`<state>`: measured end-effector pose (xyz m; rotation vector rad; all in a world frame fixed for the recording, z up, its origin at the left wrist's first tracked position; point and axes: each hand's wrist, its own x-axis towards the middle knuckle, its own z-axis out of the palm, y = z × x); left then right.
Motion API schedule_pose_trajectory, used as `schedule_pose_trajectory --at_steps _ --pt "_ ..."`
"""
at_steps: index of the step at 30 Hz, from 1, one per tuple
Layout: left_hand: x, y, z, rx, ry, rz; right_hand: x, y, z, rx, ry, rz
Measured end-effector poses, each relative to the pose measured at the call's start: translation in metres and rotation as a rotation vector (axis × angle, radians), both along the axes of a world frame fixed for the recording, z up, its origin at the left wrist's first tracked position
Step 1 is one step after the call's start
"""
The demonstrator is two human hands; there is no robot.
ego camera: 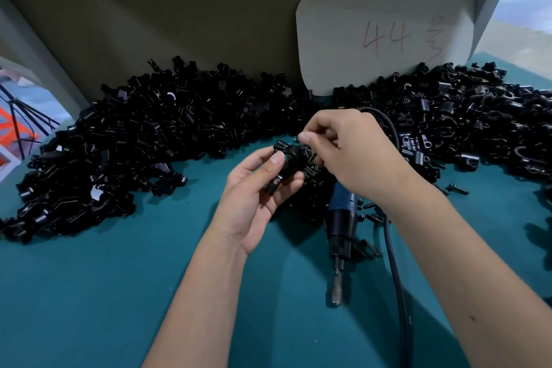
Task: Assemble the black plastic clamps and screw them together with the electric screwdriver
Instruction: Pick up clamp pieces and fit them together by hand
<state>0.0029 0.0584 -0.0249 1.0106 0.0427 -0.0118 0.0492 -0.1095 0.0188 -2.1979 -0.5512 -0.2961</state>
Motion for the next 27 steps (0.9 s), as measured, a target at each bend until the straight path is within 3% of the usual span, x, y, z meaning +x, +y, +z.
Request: schedule_pose_trajectory --at_steps 3,9,16,19,22,27 --pt "0.0005 0.0004 0.0008 -0.017 -0.002 0.009 -0.0007 0.0021 -0.0016 -0.018 -0.043 -0.007" --pt "0.0004 0.0010 0.0013 -0.015 0.001 0.007 -0.0010 0.0032 -0.0013 0.166 -0.159 -0.061" --pt "-0.0012 -0.0025 0.0011 0.020 0.026 -0.024 0.0055 -0.0045 -0.0052 -0.038 -0.155 0.024" --pt "-0.0017 -0.0049 0.0018 -0.008 0.030 -0.041 0.0032 -0.0013 -0.0045 0.037 -0.191 0.006" --pt "-0.0014 -0.0042 0.0021 -0.090 0.038 -0.032 0.0002 0.0036 -0.0074 0.178 -0.115 0.019" --pt "-0.0006 -0.0027 0.0016 -0.098 0.062 -0.048 -0.0009 0.0021 -0.0090 0.174 -0.038 0.017"
